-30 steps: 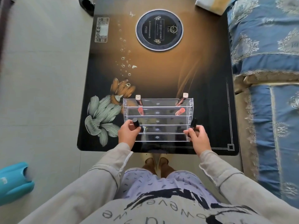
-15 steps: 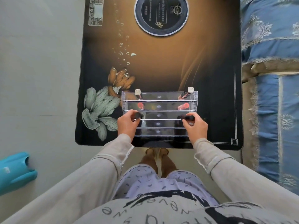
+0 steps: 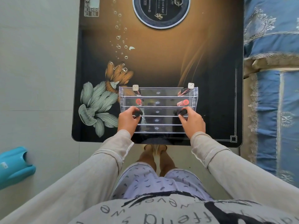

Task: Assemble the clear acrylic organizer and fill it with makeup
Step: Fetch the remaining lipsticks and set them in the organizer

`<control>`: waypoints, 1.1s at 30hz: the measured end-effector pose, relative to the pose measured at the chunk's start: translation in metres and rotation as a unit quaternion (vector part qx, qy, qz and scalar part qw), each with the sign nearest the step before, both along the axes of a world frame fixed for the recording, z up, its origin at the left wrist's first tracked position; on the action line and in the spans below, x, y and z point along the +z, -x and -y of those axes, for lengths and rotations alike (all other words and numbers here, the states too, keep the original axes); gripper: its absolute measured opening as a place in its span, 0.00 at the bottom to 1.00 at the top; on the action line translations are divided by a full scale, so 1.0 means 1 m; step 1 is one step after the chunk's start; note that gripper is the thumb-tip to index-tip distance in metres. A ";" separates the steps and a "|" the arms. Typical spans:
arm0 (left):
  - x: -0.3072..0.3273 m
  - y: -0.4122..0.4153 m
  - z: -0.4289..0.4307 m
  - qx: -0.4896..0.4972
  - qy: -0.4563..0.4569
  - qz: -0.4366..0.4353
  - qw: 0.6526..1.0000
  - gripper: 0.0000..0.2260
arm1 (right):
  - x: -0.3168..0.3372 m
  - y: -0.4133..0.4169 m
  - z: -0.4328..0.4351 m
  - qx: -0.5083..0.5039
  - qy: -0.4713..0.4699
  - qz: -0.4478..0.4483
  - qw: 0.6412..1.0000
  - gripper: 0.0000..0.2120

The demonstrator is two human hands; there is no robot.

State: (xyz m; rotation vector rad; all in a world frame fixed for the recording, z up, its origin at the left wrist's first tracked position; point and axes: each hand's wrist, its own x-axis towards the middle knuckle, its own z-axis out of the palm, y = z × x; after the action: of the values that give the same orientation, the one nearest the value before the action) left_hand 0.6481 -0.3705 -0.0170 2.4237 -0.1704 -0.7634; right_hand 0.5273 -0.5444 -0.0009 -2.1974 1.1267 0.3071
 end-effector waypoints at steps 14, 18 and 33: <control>-0.003 -0.006 0.002 -0.046 -0.053 0.007 0.997 0.05 | -0.003 -0.002 0.001 0.018 0.002 -0.019 1.000 0.09; -0.002 -0.008 0.001 -0.048 -0.049 -0.005 0.998 0.06 | -0.003 -0.001 0.000 0.017 0.003 -0.016 1.000 0.09; 0.011 0.020 -0.057 -0.039 -0.039 0.062 0.997 0.11 | 0.004 0.053 -0.013 -0.041 -0.023 -0.048 0.998 0.10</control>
State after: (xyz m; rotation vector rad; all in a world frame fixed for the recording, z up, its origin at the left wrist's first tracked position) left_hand 0.6282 -0.3136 -0.0060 2.5531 -0.2907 -0.6646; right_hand 0.4747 -0.5318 0.0029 -2.1091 1.2468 0.4031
